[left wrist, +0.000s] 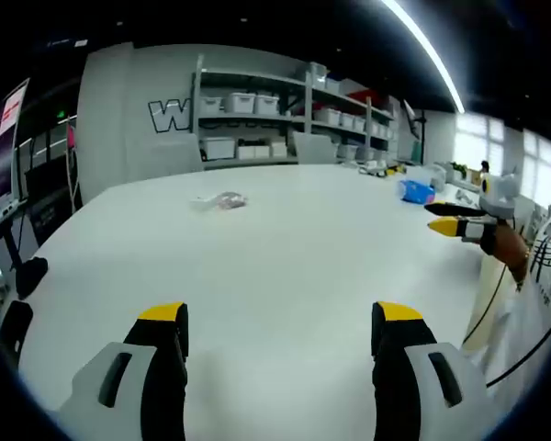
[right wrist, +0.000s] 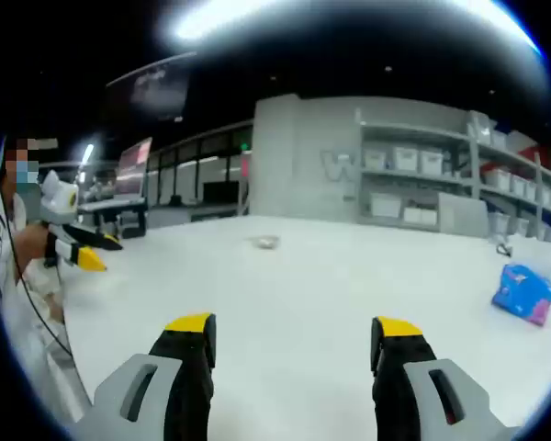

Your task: Open the resealable bag by pulling the two sides of the seal apart until the entire bag opening is separated and visibly accessible.

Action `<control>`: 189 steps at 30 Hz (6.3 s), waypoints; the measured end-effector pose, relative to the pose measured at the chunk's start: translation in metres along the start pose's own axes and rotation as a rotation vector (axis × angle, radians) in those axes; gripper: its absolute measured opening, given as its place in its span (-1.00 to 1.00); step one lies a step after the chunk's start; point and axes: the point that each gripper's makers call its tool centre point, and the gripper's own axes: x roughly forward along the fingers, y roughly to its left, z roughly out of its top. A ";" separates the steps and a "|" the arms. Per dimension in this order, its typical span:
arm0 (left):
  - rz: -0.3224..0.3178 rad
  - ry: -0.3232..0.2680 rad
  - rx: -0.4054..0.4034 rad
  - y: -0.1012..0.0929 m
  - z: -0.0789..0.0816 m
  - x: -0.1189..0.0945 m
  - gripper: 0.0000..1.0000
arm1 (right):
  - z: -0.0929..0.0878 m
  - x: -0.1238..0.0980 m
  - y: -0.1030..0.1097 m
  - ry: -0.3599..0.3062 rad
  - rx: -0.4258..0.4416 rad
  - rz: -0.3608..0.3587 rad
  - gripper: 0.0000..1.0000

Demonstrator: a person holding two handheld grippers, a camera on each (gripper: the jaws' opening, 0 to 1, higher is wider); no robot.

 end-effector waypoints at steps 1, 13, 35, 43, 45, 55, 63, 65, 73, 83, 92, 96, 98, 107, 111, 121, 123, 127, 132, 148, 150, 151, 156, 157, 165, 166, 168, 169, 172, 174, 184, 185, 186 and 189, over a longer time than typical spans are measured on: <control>0.000 0.000 0.001 0.000 0.000 0.000 0.61 | 0.000 0.000 0.000 0.001 0.000 0.000 0.37; 0.002 -0.001 0.007 -0.001 0.001 -0.001 0.61 | 0.000 0.000 0.000 0.000 -0.002 0.001 0.37; 0.003 -0.006 0.009 0.001 0.001 -0.003 0.61 | 0.003 0.003 0.004 0.002 -0.024 0.010 0.33; 0.002 -0.010 0.011 0.000 0.001 -0.005 0.61 | 0.006 0.005 0.007 0.001 -0.041 0.019 0.29; 0.001 -0.010 0.013 0.000 0.001 -0.006 0.61 | 0.007 0.006 0.008 0.001 -0.044 0.023 0.29; -0.006 -0.012 0.019 -0.003 0.003 -0.007 0.61 | 0.010 0.008 0.010 0.000 -0.061 0.031 0.27; -0.007 -0.012 0.026 -0.003 0.004 -0.008 0.61 | 0.010 0.010 0.012 0.005 -0.067 0.038 0.25; -0.006 -0.012 0.027 -0.003 0.004 -0.008 0.61 | 0.010 0.011 0.012 0.005 -0.069 0.041 0.25; -0.010 -0.006 0.033 -0.004 0.004 -0.007 0.61 | 0.012 0.015 0.016 0.008 -0.084 0.052 0.24; -0.013 -0.002 0.034 -0.003 0.003 -0.004 0.61 | 0.010 0.018 0.016 0.017 -0.087 0.052 0.23; -0.012 -0.001 0.032 -0.002 0.001 -0.003 0.61 | 0.012 0.024 0.019 0.015 -0.096 0.064 0.23; -0.010 0.001 0.032 -0.002 0.000 -0.003 0.61 | 0.013 0.026 0.020 0.012 -0.097 0.069 0.22; -0.010 0.001 0.032 -0.001 0.000 -0.003 0.61 | 0.014 0.027 0.021 0.011 -0.099 0.071 0.22; -0.010 0.005 0.033 -0.001 -0.001 -0.003 0.61 | 0.017 0.030 0.024 0.003 -0.109 0.079 0.22; -0.009 0.001 0.034 -0.001 0.000 -0.003 0.61 | 0.022 0.033 0.027 -0.004 -0.118 0.086 0.22; -0.010 0.000 0.038 -0.001 0.001 -0.004 0.61 | 0.024 0.039 0.031 -0.008 -0.128 0.098 0.22; -0.009 0.001 0.037 -0.001 0.001 -0.004 0.61 | 0.023 0.040 0.032 -0.006 -0.129 0.099 0.22; -0.010 0.000 0.037 -0.001 0.001 -0.004 0.61 | 0.024 0.044 0.032 -0.005 -0.131 0.102 0.22; -0.012 -0.001 0.039 -0.001 0.001 -0.003 0.61 | 0.025 0.048 0.033 -0.005 -0.134 0.105 0.21; -0.012 -0.001 0.037 -0.001 0.000 -0.004 0.61 | 0.027 0.065 0.033 0.009 -0.157 0.116 0.21; -0.011 -0.003 0.036 -0.001 0.000 -0.004 0.61 | 0.028 0.067 0.034 0.009 -0.161 0.120 0.21; -0.011 -0.003 0.036 -0.001 0.000 -0.004 0.61 | 0.028 0.068 0.035 0.009 -0.162 0.122 0.21; -0.012 0.000 0.036 -0.001 -0.001 -0.004 0.61 | 0.029 0.073 0.038 0.013 -0.167 0.131 0.21; -0.011 -0.001 0.036 0.000 -0.001 -0.004 0.61 | 0.029 0.074 0.038 0.014 -0.169 0.133 0.21; -0.012 -0.002 0.035 0.000 -0.001 -0.004 0.61 | 0.033 0.081 0.042 0.016 -0.178 0.149 0.21; -0.012 -0.001 0.034 0.000 -0.001 -0.004 0.61 | 0.034 0.082 0.043 0.016 -0.181 0.150 0.21; -0.012 -0.001 0.033 0.000 -0.001 -0.004 0.61 | 0.037 0.084 0.044 0.014 -0.187 0.153 0.21; -0.012 -0.001 0.033 0.001 -0.001 -0.004 0.61 | 0.038 0.085 0.044 0.013 -0.189 0.155 0.21; -0.011 -0.003 0.033 0.001 -0.001 -0.004 0.61 | 0.041 0.088 0.047 0.011 -0.197 0.162 0.21; -0.012 -0.003 0.034 0.001 -0.001 -0.004 0.61 | 0.043 0.090 0.047 0.010 -0.200 0.166 0.21; -0.012 0.001 0.031 0.002 -0.003 -0.003 0.61 | 0.049 0.104 0.049 0.014 -0.224 0.177 0.19; -0.012 0.001 0.031 0.002 -0.003 -0.003 0.61 | 0.049 0.106 0.049 0.016 -0.226 0.178 0.19; -0.013 0.001 0.031 0.002 -0.002 -0.003 0.61 | 0.049 0.108 0.049 0.017 -0.227 0.179 0.19; -0.013 0.001 0.032 0.002 -0.002 -0.003 0.61 | 0.050 0.112 0.051 0.019 -0.231 0.185 0.18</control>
